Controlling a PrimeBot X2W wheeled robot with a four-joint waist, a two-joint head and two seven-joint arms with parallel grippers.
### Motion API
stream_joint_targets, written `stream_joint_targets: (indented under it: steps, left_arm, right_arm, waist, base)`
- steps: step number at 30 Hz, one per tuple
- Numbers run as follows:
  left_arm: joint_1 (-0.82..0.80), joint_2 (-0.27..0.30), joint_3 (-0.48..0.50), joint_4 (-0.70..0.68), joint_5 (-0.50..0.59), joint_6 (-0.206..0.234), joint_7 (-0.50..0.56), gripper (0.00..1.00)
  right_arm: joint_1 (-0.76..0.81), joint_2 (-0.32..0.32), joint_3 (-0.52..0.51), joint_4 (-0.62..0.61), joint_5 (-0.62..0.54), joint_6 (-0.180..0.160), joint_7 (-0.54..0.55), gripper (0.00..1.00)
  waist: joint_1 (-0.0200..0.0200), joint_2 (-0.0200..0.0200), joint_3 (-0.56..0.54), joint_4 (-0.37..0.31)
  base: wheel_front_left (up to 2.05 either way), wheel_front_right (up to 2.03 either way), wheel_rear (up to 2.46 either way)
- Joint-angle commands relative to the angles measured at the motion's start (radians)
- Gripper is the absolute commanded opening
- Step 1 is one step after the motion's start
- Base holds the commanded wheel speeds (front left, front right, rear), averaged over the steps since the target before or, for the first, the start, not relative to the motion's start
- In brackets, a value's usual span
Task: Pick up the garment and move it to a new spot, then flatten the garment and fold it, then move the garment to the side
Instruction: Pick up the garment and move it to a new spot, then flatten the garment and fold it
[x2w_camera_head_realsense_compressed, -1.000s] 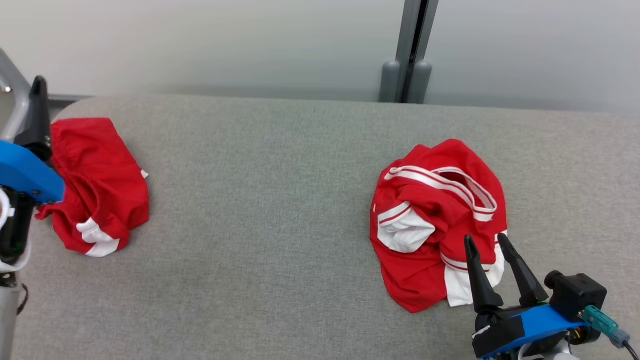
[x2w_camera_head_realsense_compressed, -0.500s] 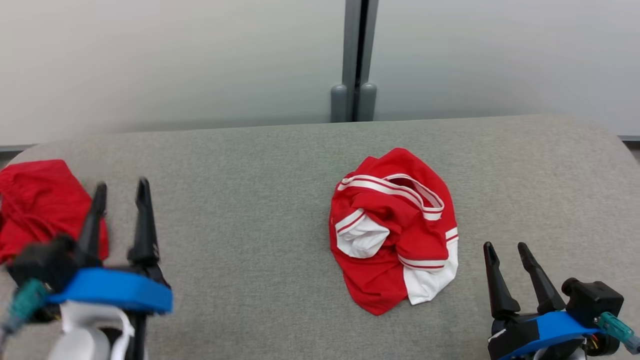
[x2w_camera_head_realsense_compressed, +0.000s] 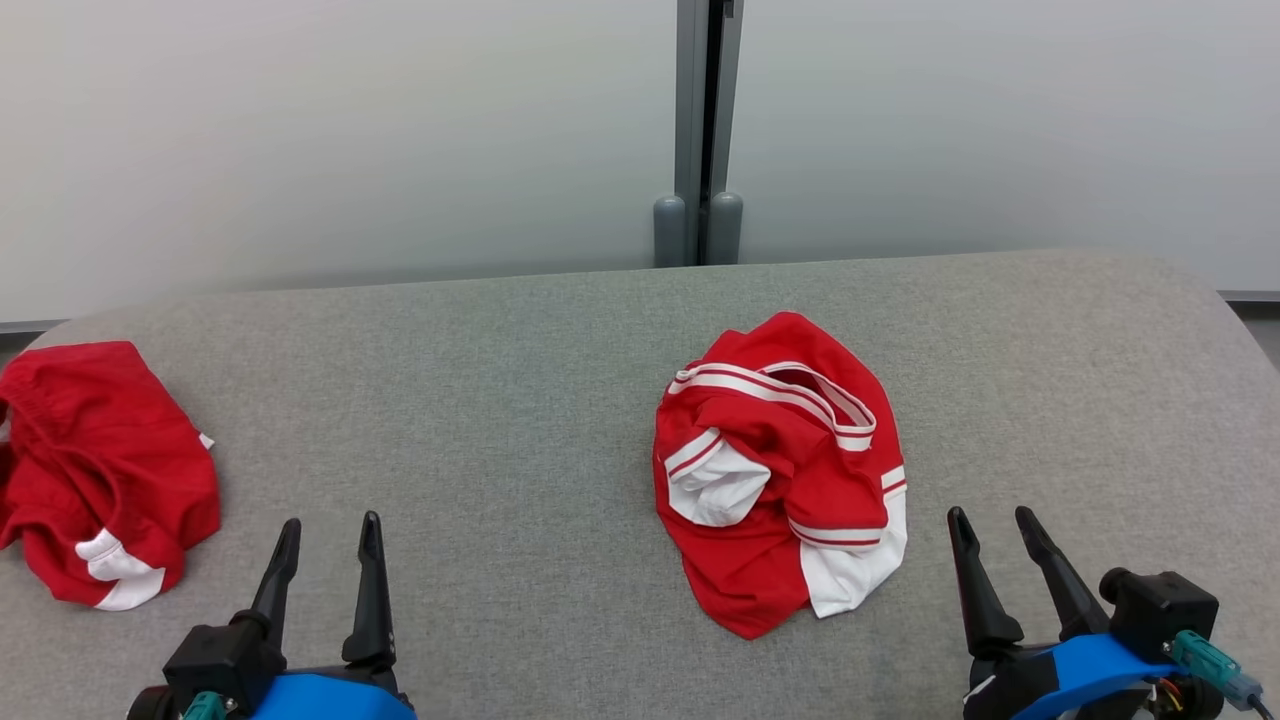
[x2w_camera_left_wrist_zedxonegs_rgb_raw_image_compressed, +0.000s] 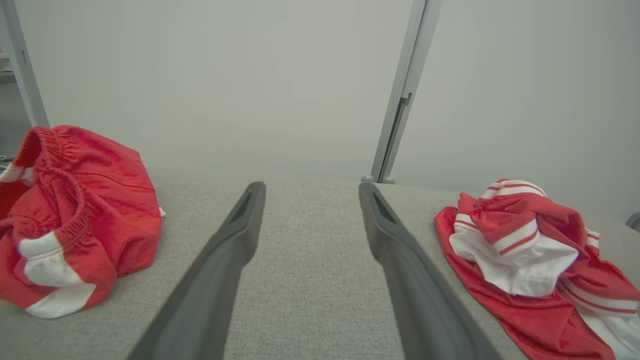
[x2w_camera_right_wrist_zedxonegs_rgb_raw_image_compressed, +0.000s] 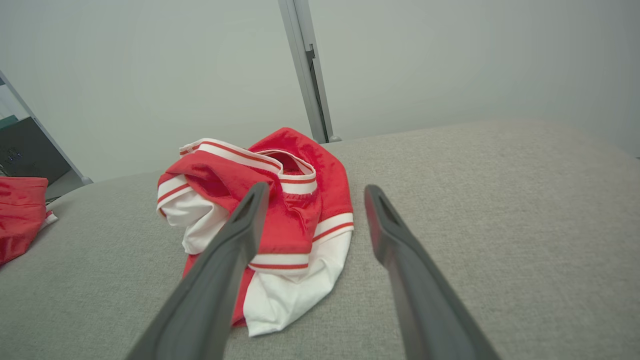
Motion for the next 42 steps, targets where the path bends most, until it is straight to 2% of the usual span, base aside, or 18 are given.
stream_joint_targets:
  steps: [1,12,29,35,42]
  left_arm:
    - [0.006,-0.007,0.007,0.026,0.007,0.004,-0.006,1.0]
    - [-0.003,-0.034,0.032,0.128,0.022,0.016,-0.006,1.0]
    - [-0.029,-0.03,0.029,0.108,0.041,0.006,-0.006,1.0]
    - [-0.053,-0.023,0.027,0.099,0.049,0.0,-0.006,1.0]
    - [-0.08,-0.027,0.017,0.088,0.063,-0.007,-0.006,1.0]
  right_arm:
    - [0.007,-0.005,0.0,0.007,0.002,0.0,0.003,1.0]
    - [0.011,-0.005,-0.007,0.02,0.013,0.0,0.017,1.0]
    - [-0.023,-0.005,-0.02,0.015,0.004,0.0,0.029,1.0]
    - [-0.117,-0.005,-0.028,0.016,-0.024,0.0,0.091,1.0]
    - [-0.247,-0.004,-0.081,0.15,-0.081,0.0,0.206,1.0]
  waist:
    - [0.0001,0.0,-0.003,0.005]
    - [0.0001,0.0,-0.011,0.028]
    - [0.0001,0.0,0.006,0.044]
    - [0.0001,0.0,0.041,0.061]
    - [0.0001,0.0,0.077,0.095]
  base:
    - [0.0,0.0,0.0]
    - [0.0,0.0,0.0]
    - [0.0,0.0,0.0]
    - [0.0,0.0,0.0]
    - [0.0,0.0,0.0]
